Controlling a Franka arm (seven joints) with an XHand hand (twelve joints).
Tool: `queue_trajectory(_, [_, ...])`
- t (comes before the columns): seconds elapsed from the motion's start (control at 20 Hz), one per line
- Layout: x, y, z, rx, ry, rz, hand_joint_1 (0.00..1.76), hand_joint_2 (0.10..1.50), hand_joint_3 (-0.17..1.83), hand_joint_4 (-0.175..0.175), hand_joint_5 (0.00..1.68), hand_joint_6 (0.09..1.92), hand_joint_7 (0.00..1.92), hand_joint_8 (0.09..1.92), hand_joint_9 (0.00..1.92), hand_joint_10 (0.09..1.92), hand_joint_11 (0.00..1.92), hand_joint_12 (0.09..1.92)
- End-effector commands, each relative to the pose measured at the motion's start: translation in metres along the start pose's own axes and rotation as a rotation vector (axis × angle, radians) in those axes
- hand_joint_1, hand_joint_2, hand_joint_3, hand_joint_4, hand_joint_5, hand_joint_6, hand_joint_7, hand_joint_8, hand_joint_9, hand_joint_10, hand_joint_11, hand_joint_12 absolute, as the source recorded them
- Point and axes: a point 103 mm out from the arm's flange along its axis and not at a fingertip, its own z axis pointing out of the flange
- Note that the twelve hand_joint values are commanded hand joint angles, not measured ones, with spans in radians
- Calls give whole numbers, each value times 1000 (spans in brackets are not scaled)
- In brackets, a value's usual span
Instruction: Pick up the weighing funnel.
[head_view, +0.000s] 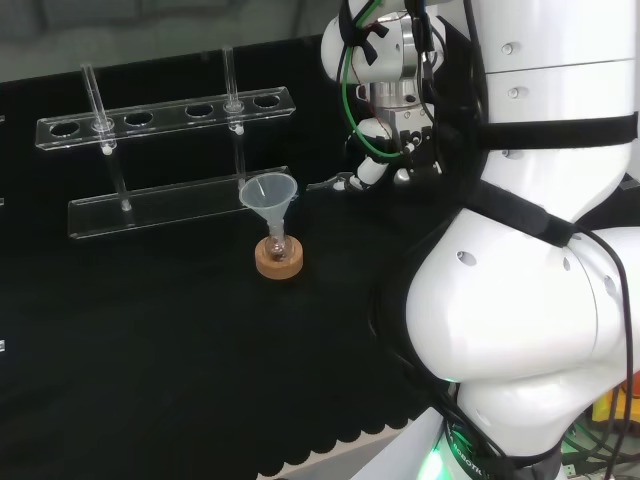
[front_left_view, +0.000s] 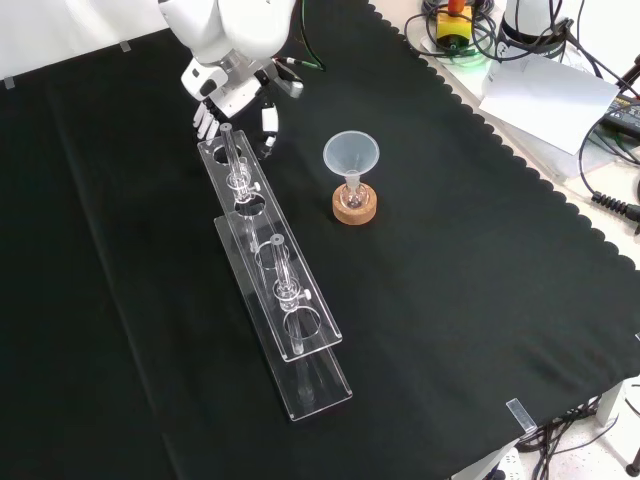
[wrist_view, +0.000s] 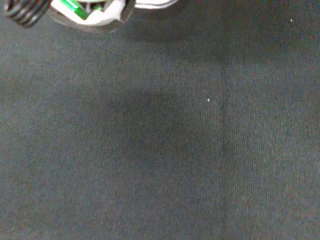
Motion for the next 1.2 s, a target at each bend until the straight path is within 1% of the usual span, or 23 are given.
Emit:
queue_trajectory(0.05, [1,3,3,-4,0,-4,882,616,561,-57,640,134,403,686,710,569,464,1286])
queue_trajectory(0.15, [1,7,6,-7,-3,-6,882,615,564,-55,653,144,402,685,710,568,464,1285])
queue_trajectory(0.2, [2,6,6,-14,-5,-5,882,609,575,-53,660,183,401,686,713,563,466,1281])
queue_trajectory(0.4, [2,8,7,-18,-5,-7,884,597,598,-46,601,532,398,692,715,557,466,1284])
queue_trajectory(0.5, [2,11,10,-14,-7,-6,885,594,602,-45,579,628,397,695,715,560,465,1286])
queue_trajectory(0.6, [4,15,14,-13,-6,-6,885,593,604,-45,568,670,396,697,714,562,464,1289])
queue_trajectory(0.8, [6,16,15,-21,-10,-13,885,593,605,-44,575,694,393,697,713,563,463,1289])
queue_trajectory(1.2, [11,22,22,-15,-34,-25,887,593,606,-29,676,795,386,702,710,566,463,1287])
